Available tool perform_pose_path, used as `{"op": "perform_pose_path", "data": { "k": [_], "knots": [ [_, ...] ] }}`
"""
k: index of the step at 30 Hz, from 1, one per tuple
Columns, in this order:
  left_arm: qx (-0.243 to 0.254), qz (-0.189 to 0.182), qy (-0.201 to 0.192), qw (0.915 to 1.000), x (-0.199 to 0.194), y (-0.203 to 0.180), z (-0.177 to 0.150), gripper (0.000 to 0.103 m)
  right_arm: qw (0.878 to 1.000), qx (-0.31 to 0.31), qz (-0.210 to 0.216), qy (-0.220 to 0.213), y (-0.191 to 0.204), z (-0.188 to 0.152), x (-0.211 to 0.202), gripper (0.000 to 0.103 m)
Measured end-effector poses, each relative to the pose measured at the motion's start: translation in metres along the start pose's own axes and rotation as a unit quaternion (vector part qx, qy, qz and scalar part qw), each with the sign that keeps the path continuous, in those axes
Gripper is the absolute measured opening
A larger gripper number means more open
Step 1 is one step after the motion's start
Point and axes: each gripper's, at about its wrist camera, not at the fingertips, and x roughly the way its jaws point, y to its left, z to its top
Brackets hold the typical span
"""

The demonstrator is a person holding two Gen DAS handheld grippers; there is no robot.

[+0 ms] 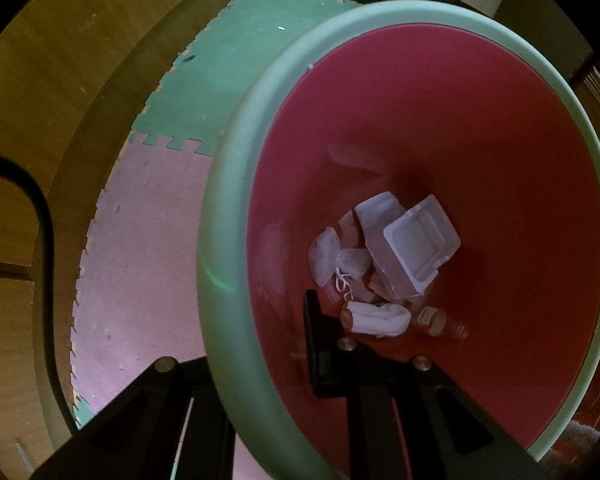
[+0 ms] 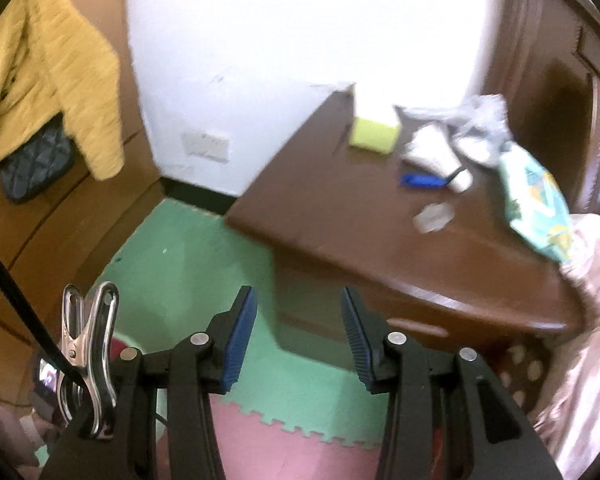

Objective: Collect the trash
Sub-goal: 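Move the right gripper back to the white shuttlecock on the nightstand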

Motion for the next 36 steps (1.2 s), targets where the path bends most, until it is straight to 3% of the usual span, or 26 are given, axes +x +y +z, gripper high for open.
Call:
{"op": "perform_pose_path", "data": {
  "k": [7,12,20,22,29,36],
  "knots": [
    [0.001,0.001,0.001,1.0000,-0.001,0.001,0.000,0.010,0.998,0.052,-0.044,-0.010,-0.060,0.028,-0.002,0.045],
    [0.001,0.001,0.000,1.0000,-0.001,0.000,0.000,0.010,0.995,0.053,-0.082,-0.007,-0.086,0.048,0.006,0.045],
    [0.003,0.004,-0.001,1.0000,-0.001,0.002,-0.001,0.010,0.990,0.104,-0.095,0.009,-0.135,0.072,0.024,0.046],
    [0.002,0.005,-0.002,1.0000,-0.001,0.003,-0.001,0.010,0.989,0.111,-0.100,0.011,-0.143,0.077,0.030,0.051],
    [0.005,0.009,-0.002,0.9999,-0.002,0.002,0.000,0.010,0.992,0.102,-0.077,0.015,-0.134,0.097,0.058,0.054],
    [0.004,0.009,-0.003,0.9999,-0.002,0.002,0.000,0.010,0.991,0.020,-0.123,0.049,-0.104,0.116,0.097,0.054]
  ]
}}
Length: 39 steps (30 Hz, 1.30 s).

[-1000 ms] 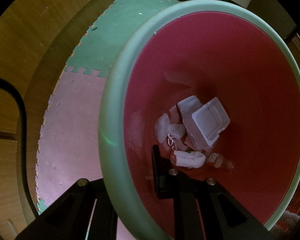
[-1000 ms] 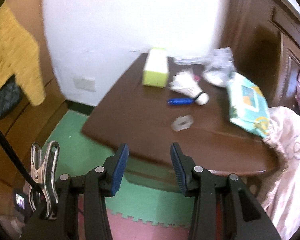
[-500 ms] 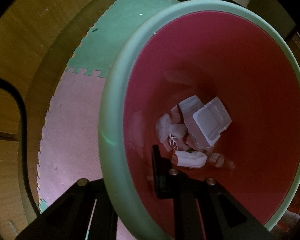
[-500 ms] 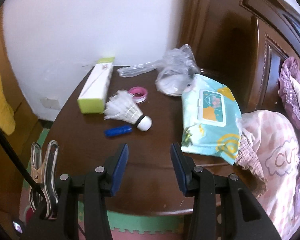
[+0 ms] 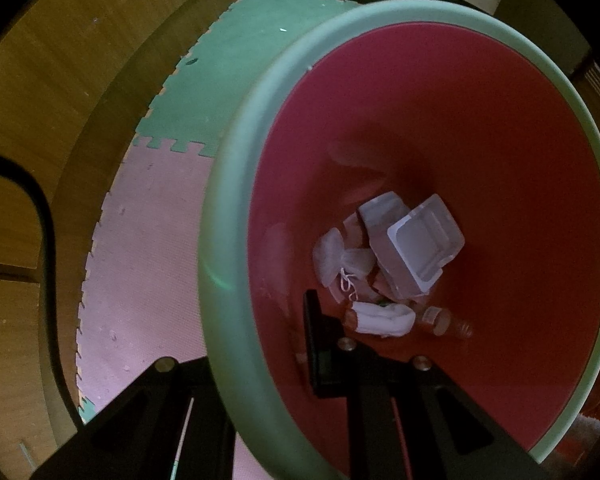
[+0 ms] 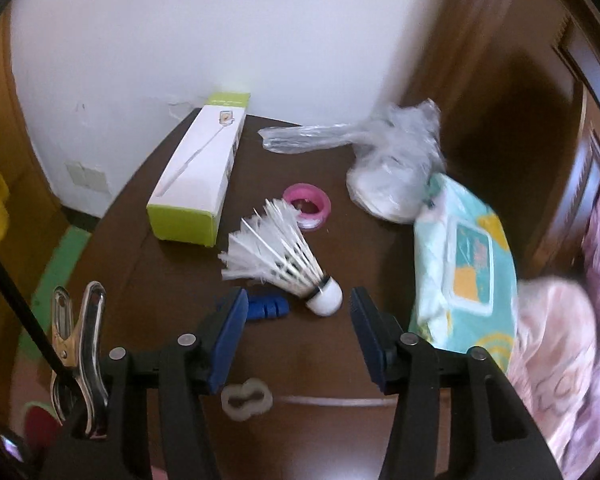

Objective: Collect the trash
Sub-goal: 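Move the right gripper back to the white shuttlecock on the nightstand, then grasp the white shuttlecock by its cork base with the right gripper, then carry the shuttlecock from the nightstand over the red bucket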

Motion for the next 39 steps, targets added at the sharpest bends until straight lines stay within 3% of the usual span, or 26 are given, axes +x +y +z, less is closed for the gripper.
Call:
{"op": "perform_pose_path", "data": {
  "k": [13,17,18,22,39],
  "knots": [
    [-0.002,0.001,0.000,1.0000,0.000,0.000,-0.001,0.010,0.998,-0.035,-0.033,0.039,0.018,0.021,0.050,0.054],
    [-0.004,0.001,0.000,1.0000,0.000,0.001,-0.001,0.010,0.999,-0.011,-0.030,0.043,0.012,0.023,0.055,0.053],
    [-0.004,0.001,0.000,1.0000,0.000,0.001,0.000,0.010,0.999,-0.002,-0.024,0.043,0.009,0.023,0.056,0.048],
    [-0.004,0.000,0.000,1.0000,0.000,0.002,0.000,0.010,0.999,0.020,-0.026,0.035,-0.001,0.025,0.052,0.032],
    [-0.009,-0.005,0.001,0.9999,0.000,0.003,0.001,0.010,0.999,0.022,-0.023,-0.012,-0.008,0.006,0.003,0.031]
  ]
}}
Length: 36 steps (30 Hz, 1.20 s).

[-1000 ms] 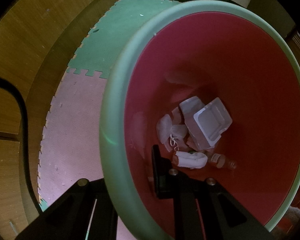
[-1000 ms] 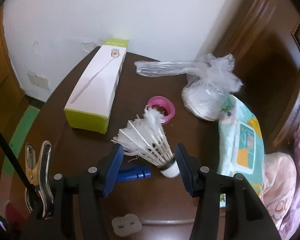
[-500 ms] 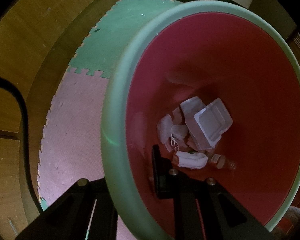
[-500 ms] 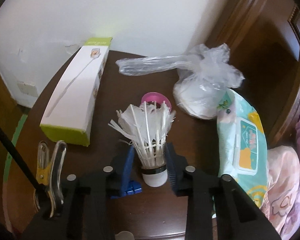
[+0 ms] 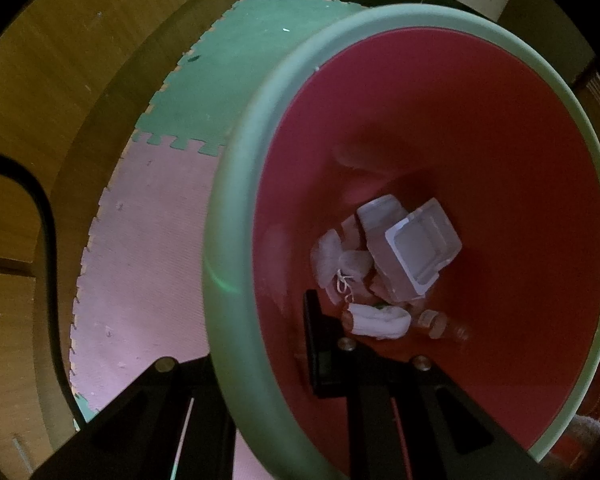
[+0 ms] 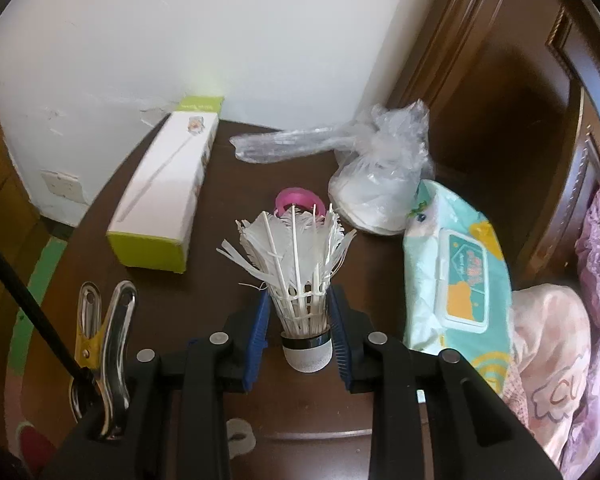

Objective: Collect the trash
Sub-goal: 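Carry the shuttlecock from the nightstand over the red bucket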

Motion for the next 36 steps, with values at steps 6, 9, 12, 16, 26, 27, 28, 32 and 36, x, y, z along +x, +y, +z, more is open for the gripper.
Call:
{"op": "perform_pose_path", "data": {
  "k": [6,9,12,16,26,27,28,32,36],
  "knots": [
    [0.001,-0.001,0.000,1.0000,0.000,-0.002,0.001,0.010,1.000,-0.011,0.024,-0.009,0.016,-0.012,-0.020,0.031],
    [0.001,-0.001,0.000,1.0000,0.000,-0.001,0.001,0.010,0.999,-0.019,0.039,-0.015,0.027,-0.020,-0.031,0.031],
    [0.001,-0.001,-0.001,1.0000,-0.001,-0.002,0.001,0.010,0.998,-0.035,0.050,-0.021,0.042,-0.025,-0.040,0.031],
    [0.002,0.000,0.000,1.0000,-0.001,-0.001,0.001,0.010,0.995,-0.055,0.076,-0.031,0.063,-0.034,-0.056,0.031],
    [0.000,0.000,-0.001,1.0000,-0.001,-0.004,0.003,0.010,0.986,-0.071,0.145,-0.036,0.104,-0.066,-0.088,0.031],
    [0.001,0.000,0.000,1.0000,-0.001,-0.003,0.002,0.010,0.985,-0.073,0.153,-0.034,0.109,-0.071,-0.091,0.031],
    [0.000,0.000,0.000,1.0000,-0.001,-0.003,0.003,0.010,0.984,-0.075,0.160,-0.033,0.112,-0.076,-0.093,0.031],
    [0.001,0.000,0.000,1.0000,-0.001,-0.003,0.002,0.010,0.977,-0.093,0.190,-0.023,0.132,-0.096,-0.097,0.031],
    [0.001,-0.001,0.001,1.0000,-0.001,-0.003,0.002,0.010,0.971,-0.103,0.214,-0.012,0.150,-0.117,-0.099,0.031]
  ]
}}
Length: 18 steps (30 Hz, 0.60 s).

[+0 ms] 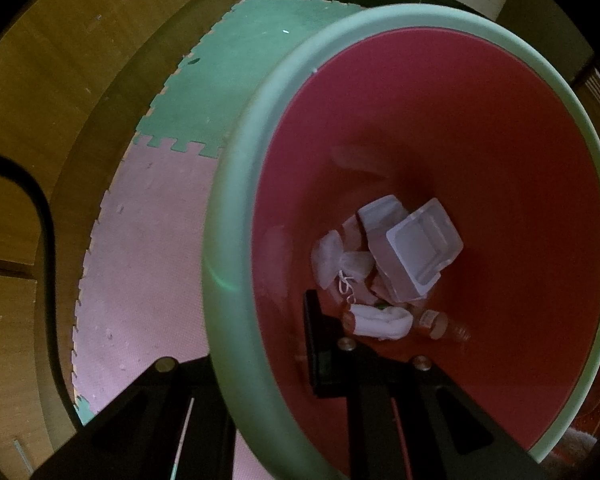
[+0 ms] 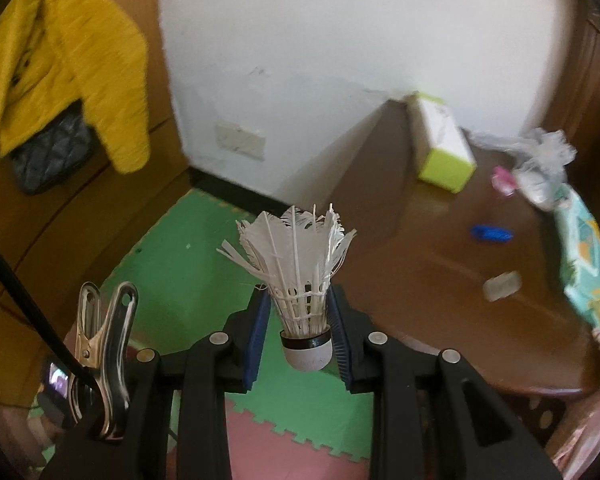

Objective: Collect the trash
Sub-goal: 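Carry the shuttlecock from the nightstand over the red bucket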

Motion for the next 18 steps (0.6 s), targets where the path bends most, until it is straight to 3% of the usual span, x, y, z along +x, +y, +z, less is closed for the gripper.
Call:
{"op": "perform_pose_path", "data": {
  "k": [10,18],
  "knots": [
    [0.002,0.000,-0.001,1.0000,-0.001,0.003,0.000,0.010,0.999,-0.015,0.037,0.013,0.051,-0.042,0.015,0.031],
    [-0.001,-0.002,-0.002,1.0000,-0.001,0.004,0.000,0.010,0.994,-0.004,0.099,0.045,0.090,-0.082,0.034,0.031]
  ]
}}
